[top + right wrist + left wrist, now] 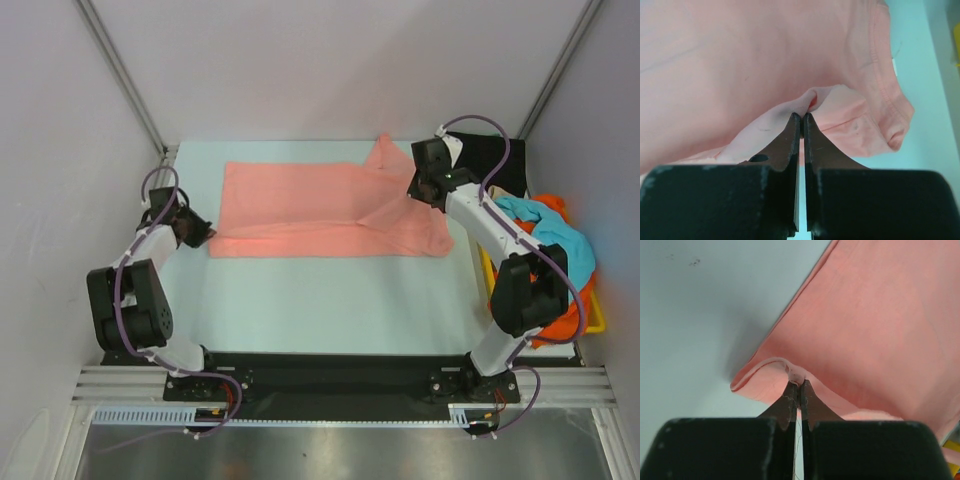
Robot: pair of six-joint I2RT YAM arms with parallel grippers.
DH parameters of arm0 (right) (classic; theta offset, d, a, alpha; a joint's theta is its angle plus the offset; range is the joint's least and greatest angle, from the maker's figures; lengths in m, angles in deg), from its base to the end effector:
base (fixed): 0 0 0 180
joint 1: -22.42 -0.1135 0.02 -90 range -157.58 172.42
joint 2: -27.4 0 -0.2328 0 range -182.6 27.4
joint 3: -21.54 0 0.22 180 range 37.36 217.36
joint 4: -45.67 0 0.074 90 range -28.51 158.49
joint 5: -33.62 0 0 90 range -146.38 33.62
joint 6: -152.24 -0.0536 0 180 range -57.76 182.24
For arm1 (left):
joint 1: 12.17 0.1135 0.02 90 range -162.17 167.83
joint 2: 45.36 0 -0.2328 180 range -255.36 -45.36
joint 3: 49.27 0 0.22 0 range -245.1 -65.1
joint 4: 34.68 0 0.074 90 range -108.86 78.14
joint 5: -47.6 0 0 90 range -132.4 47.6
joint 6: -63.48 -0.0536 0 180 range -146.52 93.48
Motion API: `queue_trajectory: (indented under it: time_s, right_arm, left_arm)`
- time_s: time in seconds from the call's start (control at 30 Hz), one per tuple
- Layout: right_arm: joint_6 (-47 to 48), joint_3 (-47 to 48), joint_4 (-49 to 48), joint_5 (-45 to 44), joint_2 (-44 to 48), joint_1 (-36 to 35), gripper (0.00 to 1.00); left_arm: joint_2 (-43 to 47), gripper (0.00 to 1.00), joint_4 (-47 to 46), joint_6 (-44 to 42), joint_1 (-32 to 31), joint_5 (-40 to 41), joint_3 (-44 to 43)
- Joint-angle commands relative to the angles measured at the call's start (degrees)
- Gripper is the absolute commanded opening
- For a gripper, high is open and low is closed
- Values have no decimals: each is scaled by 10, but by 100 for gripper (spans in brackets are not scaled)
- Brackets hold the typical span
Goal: Fold and stack the t-shirts
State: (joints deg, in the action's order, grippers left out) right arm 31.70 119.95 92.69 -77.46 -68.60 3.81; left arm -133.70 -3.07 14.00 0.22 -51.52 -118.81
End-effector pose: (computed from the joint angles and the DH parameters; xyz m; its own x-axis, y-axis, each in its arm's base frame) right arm 0.3401 0.0942 0.2672 -0.6012 0.2978 -0.7415 0.2907 0.9459 0.1442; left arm 0.2972 0.0566 0.1775 -0.4986 -0.7663 -0.4051 -0.5751 0.6421 -0.5069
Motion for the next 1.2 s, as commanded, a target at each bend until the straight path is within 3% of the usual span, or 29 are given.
queue_trajectory:
  time_s: [0.0, 0.33, 0.4, 0.43, 0.47, 0.5, 0.53, 0.57, 0.6, 0.77, 0.9, 1.07, 1.17]
  right_arm:
    - [14, 41, -14, 0, -19, 7, 0]
    - [-4, 187, 53, -19, -152, 45, 0]
    - [-9, 217, 61, -2, -205, 60, 3]
    - [-15, 267, 94, 6, -231, 66, 17]
    - [-14, 291, 109, 14, -269, 74, 51]
    - [-10, 325, 130, 31, -284, 78, 67]
    - [-5, 326, 132, 35, -288, 81, 77]
    - [-2, 318, 128, 32, -269, 82, 88]
    - [-3, 269, 119, 28, -249, 84, 92]
    - [-24, 30, -2, 58, -63, 95, 96]
    - [-38, -107, -40, 94, 18, 99, 95]
    - [-51, -229, -82, 136, 49, 118, 95]
    - [-48, -242, -103, 151, 35, 130, 93]
  left_arm:
    - [-24, 1, 2, -2, -15, 8, -45]
    - [-172, 0, 74, -37, -24, -19, -207]
    - [-207, 12, 117, -53, -24, -25, -268]
    - [-229, 22, 133, -59, -24, -26, -286]
    - [-229, 47, 143, -61, -24, -25, -296]
    - [-222, 60, 136, -57, -24, -24, -283]
    - [-182, 80, 123, -53, -24, -27, -265]
    - [-159, 93, 110, -47, -24, -22, -241]
    - [-130, 99, 79, -37, -24, -18, -188]
    - [5, 100, 12, -18, -24, 0, -19]
    - [62, 100, -47, 1, -24, -3, 80]
    - [67, 100, -96, 12, -24, -5, 133]
    - [48, 99, -113, 18, -23, -8, 140]
